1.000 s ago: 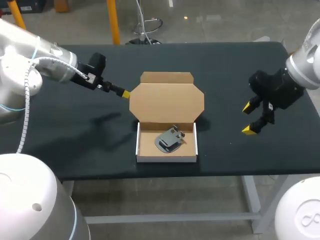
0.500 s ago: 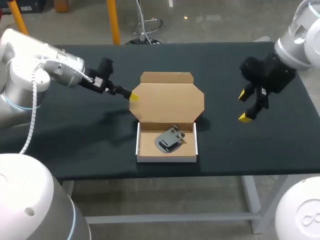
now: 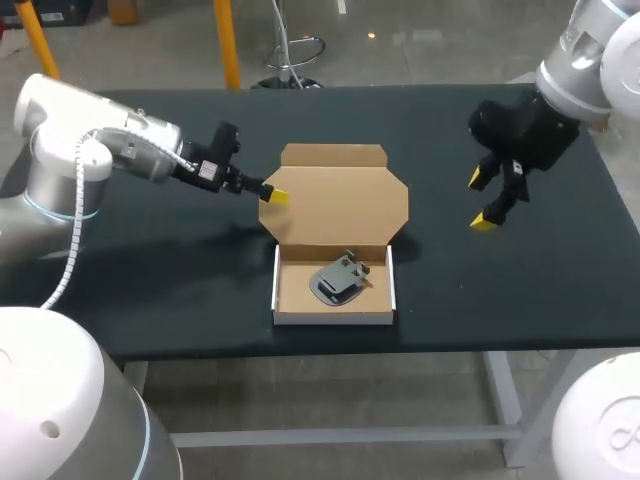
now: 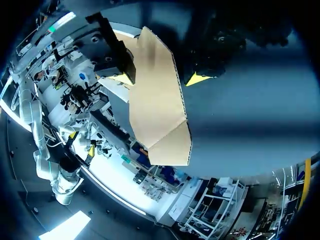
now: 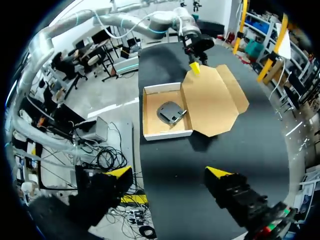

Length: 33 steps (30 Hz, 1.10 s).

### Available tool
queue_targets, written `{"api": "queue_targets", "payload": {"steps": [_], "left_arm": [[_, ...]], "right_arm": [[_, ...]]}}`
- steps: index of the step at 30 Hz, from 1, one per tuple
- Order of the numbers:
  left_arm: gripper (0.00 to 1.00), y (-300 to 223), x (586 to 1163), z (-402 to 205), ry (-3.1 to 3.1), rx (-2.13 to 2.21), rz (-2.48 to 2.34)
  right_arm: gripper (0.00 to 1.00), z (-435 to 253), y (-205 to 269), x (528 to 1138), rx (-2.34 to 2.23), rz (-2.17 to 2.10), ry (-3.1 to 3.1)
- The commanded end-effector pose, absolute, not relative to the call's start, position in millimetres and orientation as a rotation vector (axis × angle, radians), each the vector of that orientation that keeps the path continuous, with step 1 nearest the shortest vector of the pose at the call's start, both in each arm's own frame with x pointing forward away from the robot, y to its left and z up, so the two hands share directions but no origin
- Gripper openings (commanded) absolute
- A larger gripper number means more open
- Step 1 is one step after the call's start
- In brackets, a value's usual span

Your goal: Assemble the packaging by folding the flat box into shape, placing the metal phone stand inside, and closing the box properly

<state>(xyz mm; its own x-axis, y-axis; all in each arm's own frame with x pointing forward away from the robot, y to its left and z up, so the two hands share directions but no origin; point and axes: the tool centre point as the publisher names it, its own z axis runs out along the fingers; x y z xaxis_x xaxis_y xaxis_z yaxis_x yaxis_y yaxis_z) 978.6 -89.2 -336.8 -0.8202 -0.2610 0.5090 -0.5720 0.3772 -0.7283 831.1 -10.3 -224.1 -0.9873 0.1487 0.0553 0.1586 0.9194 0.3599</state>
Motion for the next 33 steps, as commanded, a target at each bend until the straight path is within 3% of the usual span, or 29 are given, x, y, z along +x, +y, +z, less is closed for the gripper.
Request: {"api": "queue_targets", "payload": {"steps": [1,9,17,26,33], "left_arm": [[0.51,-93,981,-340,-2.311,0.7,1.434],[0.37,-100,976,-338,-2.286,0.636,1.485],[0.32,-107,972,-334,-2.272,0.589,1.52],[0.17,-112,968,-329,-2.265,0.531,1.564],[0.13,-114,966,-328,-2.266,0.485,1.589]], "right_arm": [[1.0,-220,-4,839,-0.232,-0.542,-3.035],[1.0,-219,0,843,-0.218,-0.522,-3.033],[1.0,-217,1,844,-0.212,-0.505,-3.036],[1.0,-216,4,843,-0.204,-0.489,-3.039],[1.0,-216,4,842,-0.203,-0.48,-3.038]]}}
